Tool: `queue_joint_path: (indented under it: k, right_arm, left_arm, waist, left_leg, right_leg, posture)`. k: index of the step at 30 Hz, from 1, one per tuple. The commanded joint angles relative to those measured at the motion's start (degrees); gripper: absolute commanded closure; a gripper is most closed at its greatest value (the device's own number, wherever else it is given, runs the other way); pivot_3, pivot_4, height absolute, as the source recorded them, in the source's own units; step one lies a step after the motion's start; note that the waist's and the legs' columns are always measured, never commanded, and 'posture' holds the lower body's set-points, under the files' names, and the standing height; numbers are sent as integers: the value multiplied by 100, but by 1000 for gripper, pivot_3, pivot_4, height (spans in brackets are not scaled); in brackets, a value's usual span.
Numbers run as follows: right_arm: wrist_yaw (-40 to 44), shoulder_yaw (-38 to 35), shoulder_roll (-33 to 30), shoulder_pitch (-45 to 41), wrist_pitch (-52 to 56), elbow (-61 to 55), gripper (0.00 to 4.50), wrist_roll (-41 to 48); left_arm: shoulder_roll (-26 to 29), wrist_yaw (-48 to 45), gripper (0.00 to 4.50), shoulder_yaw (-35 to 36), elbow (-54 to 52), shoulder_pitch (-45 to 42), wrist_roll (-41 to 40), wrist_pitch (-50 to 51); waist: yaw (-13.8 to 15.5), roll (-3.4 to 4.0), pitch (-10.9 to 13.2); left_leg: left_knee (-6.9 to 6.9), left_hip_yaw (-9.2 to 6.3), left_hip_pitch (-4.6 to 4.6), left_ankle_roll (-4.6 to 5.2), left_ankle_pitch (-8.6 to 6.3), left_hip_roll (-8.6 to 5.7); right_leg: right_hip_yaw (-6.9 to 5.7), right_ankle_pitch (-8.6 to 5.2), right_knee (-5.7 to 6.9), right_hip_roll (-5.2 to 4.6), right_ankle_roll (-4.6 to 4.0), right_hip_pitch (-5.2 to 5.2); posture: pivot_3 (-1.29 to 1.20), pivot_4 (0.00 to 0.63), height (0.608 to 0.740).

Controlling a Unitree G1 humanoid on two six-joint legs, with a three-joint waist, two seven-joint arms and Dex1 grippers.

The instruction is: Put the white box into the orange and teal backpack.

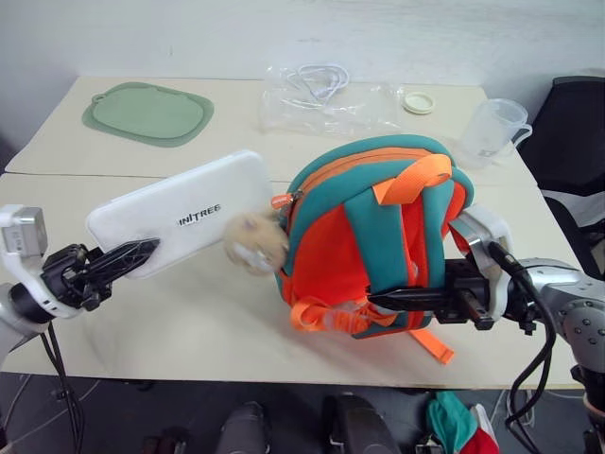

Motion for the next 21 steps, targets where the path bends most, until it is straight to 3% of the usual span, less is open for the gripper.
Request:
queue_joint_path:
  k: [1,11,18,21]
  right_arm:
    - [-178,-16,163,-2,-224,-140,4455,-118]
    - [-291,105,463,5,-316,-32,4455,-341]
    - [-296,173,566,-29,-408,90,4455,-484]
    - [-272,215,574,-56,-399,117,4455,-518]
  left_arm:
    - [156,256,3193,534,-461,183,-747,225]
    - [772,34,3193,542,-618,601,-1310,694]
    - [898,-541,3193,185,-659,841,-567,337]
    - [1008,-923,3193,-201,-712,889,147,-142]
  waist:
    - [11,1,0]
    - [24,3,1]
    - [17,5,3]
    - [18,6,3]
  left_leg:
    - [2,0,1,2,0,-2]
    - [0,-4,3,5,1,-4]
    - [-4,-3,3,4,0,-3]
    - [-4,-3,3,4,-1,-3]
  right_leg:
    - [0,0,1,0,0,1]
    - [0,-2,1,0,-4,4]
    - [0,-5,-1,0,-10,1]
    - [0,-6,-3,0,-11,1]
  posture:
    - [0,150,740]
    - [0,150,740]
    - [0,150,740]
    - [0,150,740]
